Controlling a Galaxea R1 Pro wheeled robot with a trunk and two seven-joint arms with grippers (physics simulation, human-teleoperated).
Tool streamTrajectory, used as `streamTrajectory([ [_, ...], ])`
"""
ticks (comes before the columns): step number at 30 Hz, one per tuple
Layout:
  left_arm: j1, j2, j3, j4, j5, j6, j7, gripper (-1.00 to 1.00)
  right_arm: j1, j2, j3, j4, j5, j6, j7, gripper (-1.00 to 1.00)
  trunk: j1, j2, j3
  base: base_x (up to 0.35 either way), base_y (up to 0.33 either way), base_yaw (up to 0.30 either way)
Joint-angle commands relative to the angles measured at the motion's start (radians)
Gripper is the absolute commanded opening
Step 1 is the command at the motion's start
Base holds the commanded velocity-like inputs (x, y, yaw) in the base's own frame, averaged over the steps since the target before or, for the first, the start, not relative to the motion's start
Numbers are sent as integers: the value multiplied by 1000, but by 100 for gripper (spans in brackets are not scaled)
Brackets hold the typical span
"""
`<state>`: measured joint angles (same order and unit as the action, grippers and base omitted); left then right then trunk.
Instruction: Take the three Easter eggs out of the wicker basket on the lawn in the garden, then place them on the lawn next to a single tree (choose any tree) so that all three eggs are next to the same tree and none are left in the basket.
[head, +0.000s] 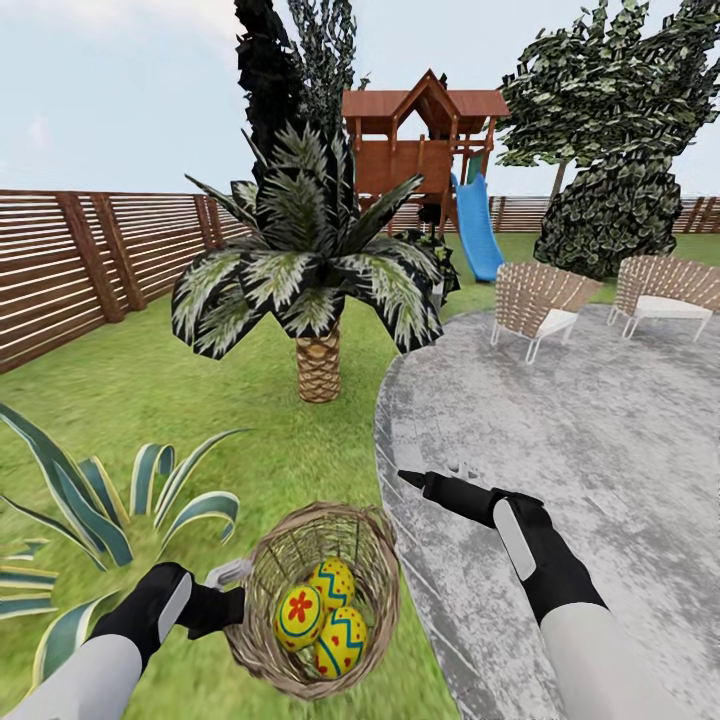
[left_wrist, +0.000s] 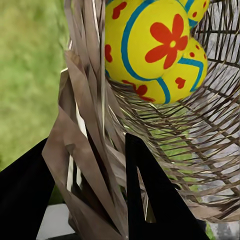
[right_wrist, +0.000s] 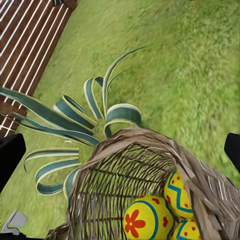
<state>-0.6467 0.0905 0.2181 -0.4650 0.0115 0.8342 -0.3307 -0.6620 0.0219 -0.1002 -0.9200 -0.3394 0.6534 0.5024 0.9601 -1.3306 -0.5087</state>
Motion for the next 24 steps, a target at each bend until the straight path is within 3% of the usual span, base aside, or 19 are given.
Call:
streamTrajectory([
  [1, -1, -1, 6, -1, 21, 9, -2, -100, -1, 1, -4, 0, -3, 8, 2, 100, -4, 7, 2, -14, 0, 0],
  [24, -1, -3, 6, -1, 21, 8, -2, -100, -1, 1, -4, 0, -4, 6, 4, 100, -92, 168, 98, -249, 0, -110],
])
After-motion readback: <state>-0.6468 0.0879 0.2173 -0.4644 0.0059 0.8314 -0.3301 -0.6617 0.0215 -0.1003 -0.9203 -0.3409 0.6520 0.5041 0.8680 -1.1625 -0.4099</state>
